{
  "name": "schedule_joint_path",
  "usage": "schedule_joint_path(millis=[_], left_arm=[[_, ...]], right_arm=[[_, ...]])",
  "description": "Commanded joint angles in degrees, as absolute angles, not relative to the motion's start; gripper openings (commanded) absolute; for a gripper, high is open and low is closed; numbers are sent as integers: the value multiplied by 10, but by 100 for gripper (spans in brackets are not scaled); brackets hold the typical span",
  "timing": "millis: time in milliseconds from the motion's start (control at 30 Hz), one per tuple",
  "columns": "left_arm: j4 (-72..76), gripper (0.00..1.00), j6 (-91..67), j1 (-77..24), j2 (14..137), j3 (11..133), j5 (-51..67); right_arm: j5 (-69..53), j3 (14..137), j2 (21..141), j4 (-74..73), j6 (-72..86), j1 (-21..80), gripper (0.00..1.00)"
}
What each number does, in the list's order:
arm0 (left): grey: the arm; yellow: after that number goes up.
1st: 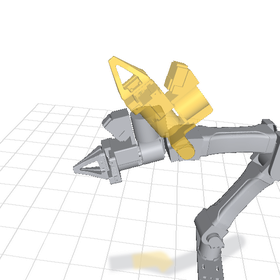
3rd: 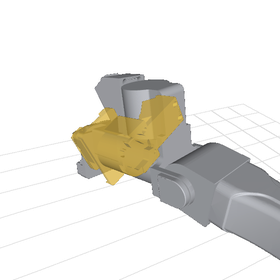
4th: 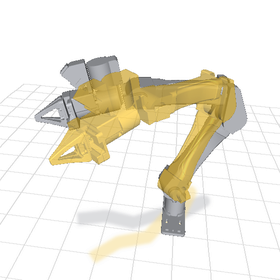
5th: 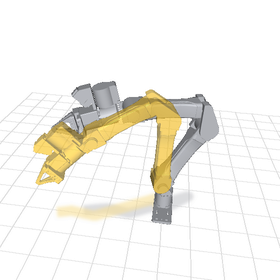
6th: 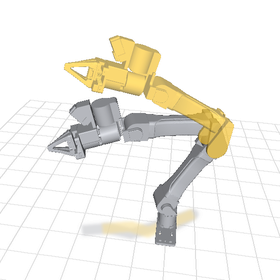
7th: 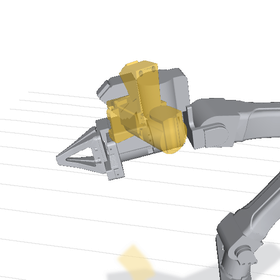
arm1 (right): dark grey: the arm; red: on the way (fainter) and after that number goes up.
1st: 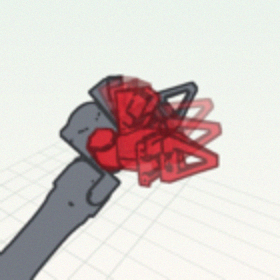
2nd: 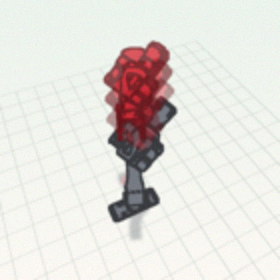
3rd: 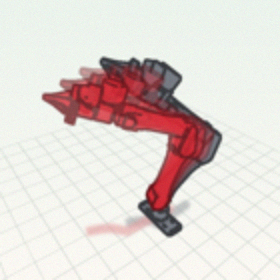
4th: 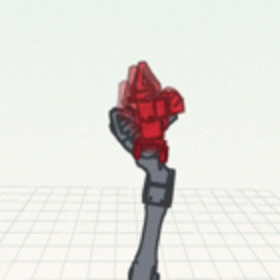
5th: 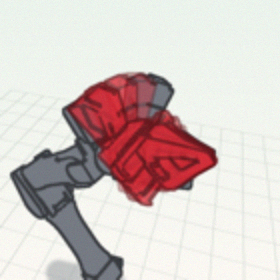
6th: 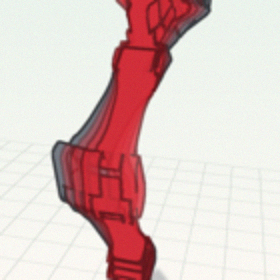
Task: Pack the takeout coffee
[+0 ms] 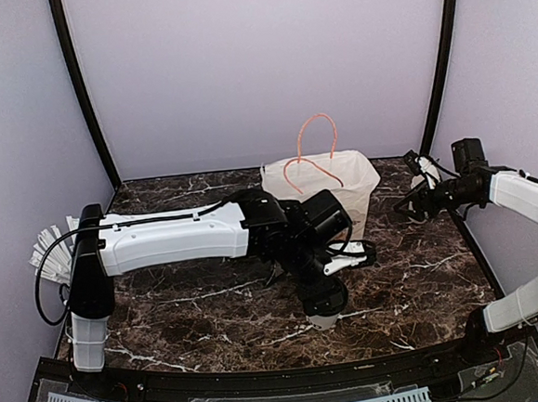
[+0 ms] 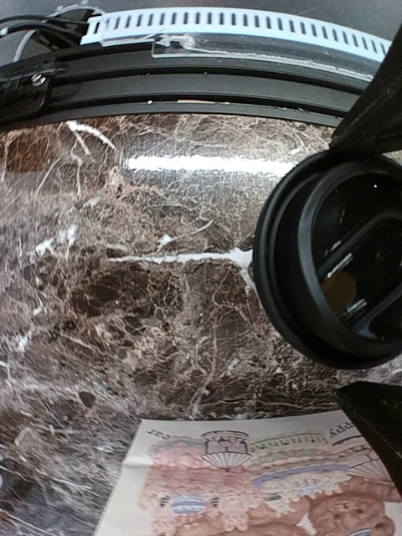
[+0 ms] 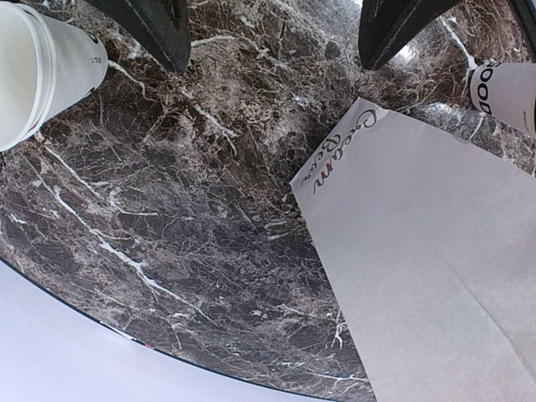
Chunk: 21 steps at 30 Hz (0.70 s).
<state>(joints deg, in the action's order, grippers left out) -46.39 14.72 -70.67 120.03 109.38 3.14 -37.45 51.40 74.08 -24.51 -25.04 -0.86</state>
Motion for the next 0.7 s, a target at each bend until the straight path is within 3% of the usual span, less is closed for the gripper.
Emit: schedule_joint_path(millis=[0,333,667], left_arm=[[-484,99,153,-708,1196,1107,20],[-481,99,155,-708,1176,1118,24],[-455,99,169,-707,1066,1086,8]], right_arm=[[-374,526,744,-247,-257,-6,70],[-374,526,742,-247,-258,-5,70],[-367,525,740,-248,-259,-5,70]])
